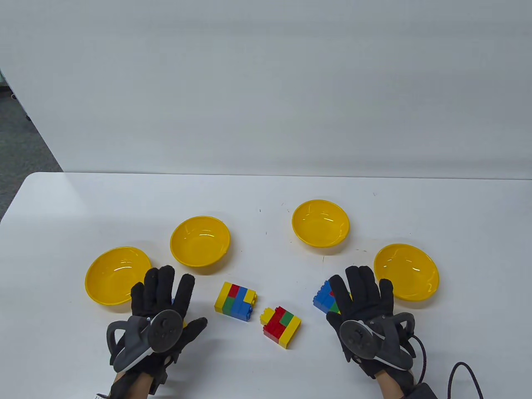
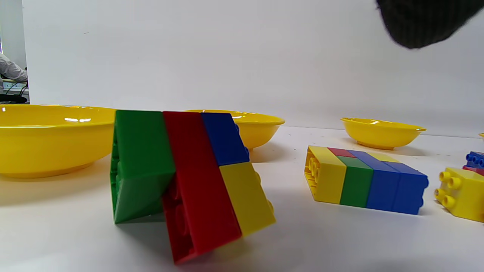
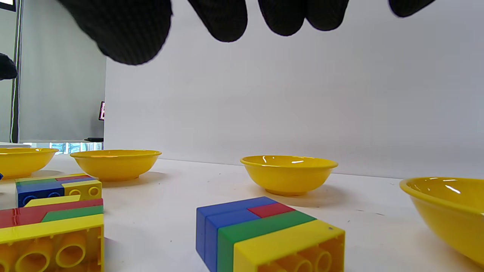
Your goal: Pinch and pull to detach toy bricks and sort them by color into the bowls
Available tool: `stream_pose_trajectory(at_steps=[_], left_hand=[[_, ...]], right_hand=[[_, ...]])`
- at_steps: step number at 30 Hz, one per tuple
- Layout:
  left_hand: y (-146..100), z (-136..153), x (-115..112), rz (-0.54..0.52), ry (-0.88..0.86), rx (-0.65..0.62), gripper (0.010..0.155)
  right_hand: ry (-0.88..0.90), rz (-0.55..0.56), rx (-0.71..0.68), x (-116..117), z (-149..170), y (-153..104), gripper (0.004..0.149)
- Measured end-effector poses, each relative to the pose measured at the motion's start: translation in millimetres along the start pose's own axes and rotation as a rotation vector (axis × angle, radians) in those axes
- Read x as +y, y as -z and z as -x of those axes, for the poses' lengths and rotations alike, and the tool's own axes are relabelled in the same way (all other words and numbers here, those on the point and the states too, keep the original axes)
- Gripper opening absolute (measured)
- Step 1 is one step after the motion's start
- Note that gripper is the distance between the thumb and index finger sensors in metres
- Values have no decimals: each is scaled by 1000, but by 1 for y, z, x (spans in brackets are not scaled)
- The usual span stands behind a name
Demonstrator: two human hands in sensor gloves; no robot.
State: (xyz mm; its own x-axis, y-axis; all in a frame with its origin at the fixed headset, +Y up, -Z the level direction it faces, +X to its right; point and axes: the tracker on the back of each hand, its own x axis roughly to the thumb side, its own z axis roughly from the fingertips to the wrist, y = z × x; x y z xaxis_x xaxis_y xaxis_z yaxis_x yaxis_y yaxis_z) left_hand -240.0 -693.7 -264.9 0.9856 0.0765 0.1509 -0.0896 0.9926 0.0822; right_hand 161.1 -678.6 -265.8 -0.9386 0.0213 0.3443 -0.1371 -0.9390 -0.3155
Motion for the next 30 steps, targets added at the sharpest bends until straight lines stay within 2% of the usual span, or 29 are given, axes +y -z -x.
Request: stream_pose_trajectory(at_steps=[7, 12, 15, 18, 21, 26, 30], left_hand=[[-1, 0, 2, -9, -18, -7, 93], [-1, -1, 5, -11, -37, -14, 92], [-1, -2, 4, -10, -34, -19, 91], [-2, -5, 5, -14, -36, -28, 91], [-3, -6, 6, -17, -35, -35, 91], [-3, -7, 5, -21, -35, -36, 90], [-3, -7, 5, -22, -36, -39, 90]], right_hand=[[99, 119, 38, -27, 7, 9, 65], [53, 13, 54, -28, 15, 31, 61], [-40, -164, 79, -11, 20, 46, 70], [-84, -338, 59, 18, 14, 57, 79], [-154, -421, 38, 43, -1, 63, 86], [-373, -625, 123, 77, -9, 73, 99], [-353, -699, 203, 91, -4, 76, 99]])
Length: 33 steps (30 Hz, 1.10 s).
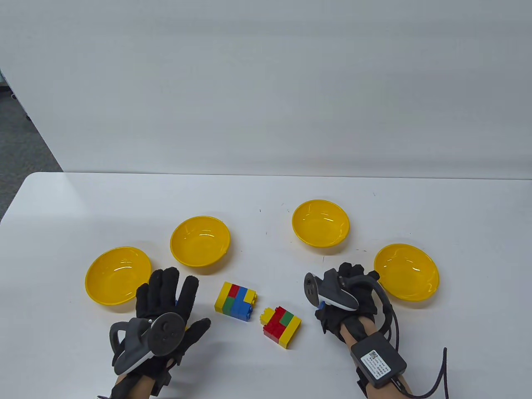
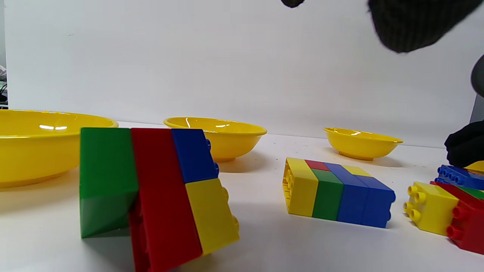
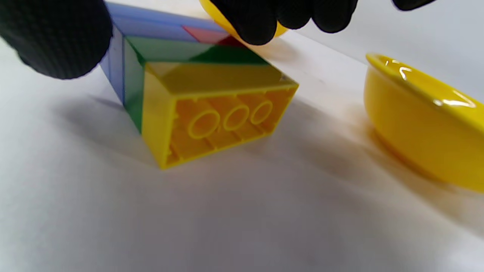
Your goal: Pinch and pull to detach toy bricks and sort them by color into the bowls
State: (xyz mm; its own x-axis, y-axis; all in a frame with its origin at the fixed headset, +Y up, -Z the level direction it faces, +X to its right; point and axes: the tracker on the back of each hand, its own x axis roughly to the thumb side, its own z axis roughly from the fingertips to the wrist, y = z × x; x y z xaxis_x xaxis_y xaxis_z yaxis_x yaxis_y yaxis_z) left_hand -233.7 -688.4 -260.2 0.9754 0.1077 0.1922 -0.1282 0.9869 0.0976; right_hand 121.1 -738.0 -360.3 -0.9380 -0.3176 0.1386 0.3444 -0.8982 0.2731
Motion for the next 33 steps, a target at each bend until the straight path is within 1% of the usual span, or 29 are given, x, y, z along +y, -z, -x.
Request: stream_pose_trajectory(at_steps=[3, 5, 8, 9, 11, 12, 13, 16, 18, 20, 21, 22, 23, 25, 26, 29, 30, 31, 33], left_hand=[[0, -1, 0, 2, 4, -2, 90], [0, -1, 0, 2, 5, -3, 90], [0, -2, 0, -2, 5, -4, 90], [-1, -2, 0, -4, 3, -5, 90], [0, -2, -1, -5, 0, -8, 90], [0, -3, -1, -8, -4, -10, 89], [0, -3, 0, -14, -13, -13, 89], [-2, -8, 4, -62, -78, -41, 86], [-3, -14, 13, -110, -187, -82, 83], [-3, -24, 26, -175, -329, -137, 81], [-1, -32, 33, -194, -400, -180, 80], [0, -37, 37, -198, -429, -206, 80], [2, -48, 43, -187, -467, -262, 81], [7, -66, 46, -130, -519, -348, 87], [11, -77, 43, -79, -561, -405, 90], [17, -94, 25, 11, -603, -479, 101], [19, -96, 16, 34, -630, -501, 103], [21, -98, 8, 75, -671, -512, 103], [20, -97, -5, 171, -746, -522, 102]], right_hand=[[16, 3, 21, 6, -1, 5, 97], [54, 26, 24, 5, -2, 4, 93], [32, 164, 24, -9, -1, -10, 94], [73, 252, 9, -17, 2, -19, 94], [160, 367, -37, -29, 6, -36, 94], [223, 427, -62, -36, 8, -47, 94], [309, 517, -105, -43, 11, -62, 94], [493, 652, -209, -53, 15, -92, 94], [600, 694, -284, -57, 15, -109, 94], [711, 689, -371, -59, 14, -120, 94], [781, 643, -421, -59, 12, -124, 95], [827, 616, -451, -59, 11, -126, 96], [878, 593, -485, -57, 9, -127, 96], [913, 536, -525, -54, 4, -128, 97], [929, 510, -548, -51, 1, -128, 97], [980, 468, -609, -46, -6, -131, 97], [975, 470, -619, -44, -9, -132, 97], [962, 486, -630, -44, -12, -133, 97], [933, 484, -657, -43, -20, -134, 96]])
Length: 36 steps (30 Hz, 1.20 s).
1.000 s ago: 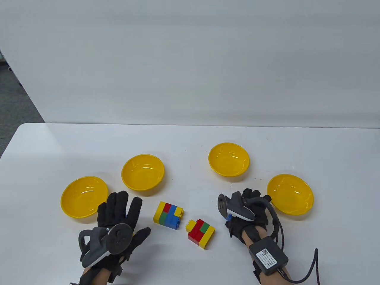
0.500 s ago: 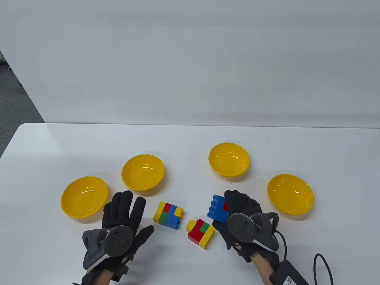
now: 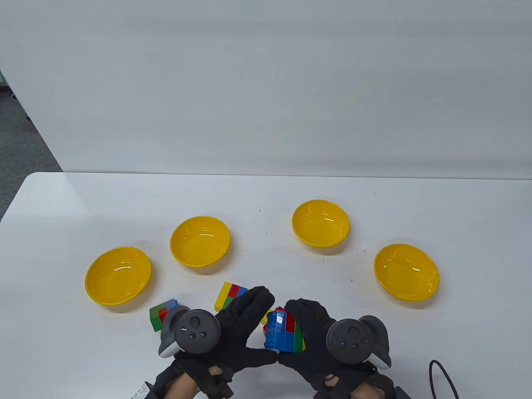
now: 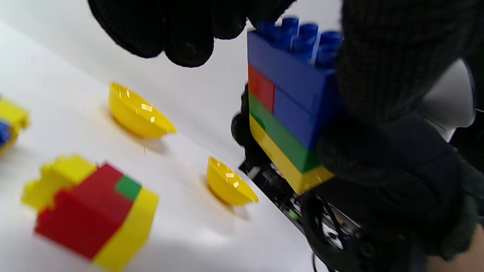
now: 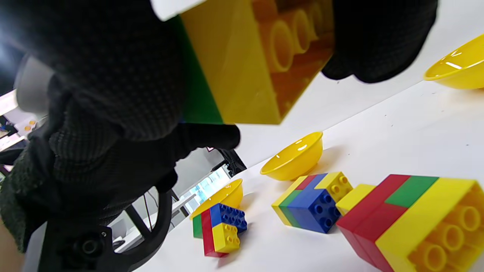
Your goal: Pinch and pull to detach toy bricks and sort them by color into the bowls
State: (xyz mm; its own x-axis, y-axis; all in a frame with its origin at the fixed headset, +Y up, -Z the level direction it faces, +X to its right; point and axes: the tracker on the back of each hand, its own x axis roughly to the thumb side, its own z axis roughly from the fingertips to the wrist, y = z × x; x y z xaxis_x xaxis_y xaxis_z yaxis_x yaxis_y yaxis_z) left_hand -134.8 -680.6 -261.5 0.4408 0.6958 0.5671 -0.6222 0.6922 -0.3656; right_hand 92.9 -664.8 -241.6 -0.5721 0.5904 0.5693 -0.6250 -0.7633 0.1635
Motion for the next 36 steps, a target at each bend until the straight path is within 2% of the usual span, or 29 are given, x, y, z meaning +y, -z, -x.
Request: stream_pose_trajectory(at_steps=[2, 6, 13, 17, 18, 20, 23, 25, 27, 30, 33, 36], left_hand=[[-5, 6, -2, -31, -64, -7, 99], [-12, 9, 5, -77, -48, -35, 97], [-11, 17, 13, -74, -158, -48, 98], [-8, 31, 17, -67, -264, -23, 97], [-8, 40, 17, -71, -387, -37, 98], [-10, 48, 16, -34, -527, -10, 97], [-13, 55, 22, -109, -430, 46, 98], [-17, 53, 28, -151, -402, 77, 97], [-23, 48, 40, -217, -292, 108, 97], [-28, 41, 71, -322, -134, 195, 97], [-32, 33, 119, -382, 39, 305, 97], [-40, 32, 168, -451, 203, 424, 98]], right_hand=[[-36, -7, -18, 4, -1, 0, 96], [32, -30, -35, 13, -2, 1, 95], [138, -15, -41, 14, -1, 2, 95], [232, -30, -33, 14, 7, 7, 94], [289, -27, -68, 12, 10, 7, 94], [366, -2, -37, 7, 12, 7, 94], [392, 65, 6, 4, 22, 6, 94], [414, 54, 47, 2, 31, 5, 94], [448, 49, 79, 0, 40, 4, 94], [499, 66, 114, -6, 53, 5, 93], [513, 98, 140, -10, 61, 4, 92], [501, 78, 155, -13, 63, 4, 94]])
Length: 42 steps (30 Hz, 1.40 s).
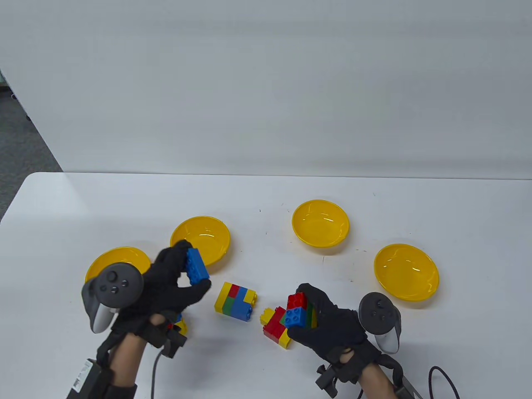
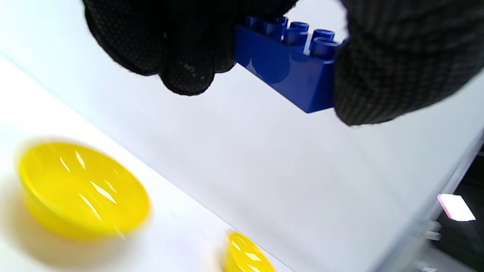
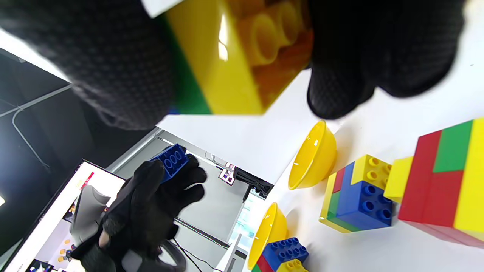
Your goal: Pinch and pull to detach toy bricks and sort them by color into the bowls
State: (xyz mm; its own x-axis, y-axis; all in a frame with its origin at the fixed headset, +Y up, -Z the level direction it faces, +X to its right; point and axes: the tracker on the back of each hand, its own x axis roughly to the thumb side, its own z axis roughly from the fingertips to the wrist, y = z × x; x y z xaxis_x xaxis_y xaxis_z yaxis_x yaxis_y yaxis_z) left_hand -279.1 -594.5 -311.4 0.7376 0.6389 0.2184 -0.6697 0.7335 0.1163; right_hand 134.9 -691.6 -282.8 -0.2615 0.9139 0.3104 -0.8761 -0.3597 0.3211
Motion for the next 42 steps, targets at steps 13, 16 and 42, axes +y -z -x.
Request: stream_pose_trajectory(at_steps=[13, 16, 42], left_hand=[[25, 118, 25, 78, 546, 485, 98], [29, 136, 9, 101, 655, 546, 98], [-45, -58, -111, 108, -159, -118, 84]], right_hand=[[-198, -12, -28, 13, -10, 0, 97], [-254, -8, -37, 19, -10, 0, 97], [-711, 251, -303, 49, -44, -19, 95]])
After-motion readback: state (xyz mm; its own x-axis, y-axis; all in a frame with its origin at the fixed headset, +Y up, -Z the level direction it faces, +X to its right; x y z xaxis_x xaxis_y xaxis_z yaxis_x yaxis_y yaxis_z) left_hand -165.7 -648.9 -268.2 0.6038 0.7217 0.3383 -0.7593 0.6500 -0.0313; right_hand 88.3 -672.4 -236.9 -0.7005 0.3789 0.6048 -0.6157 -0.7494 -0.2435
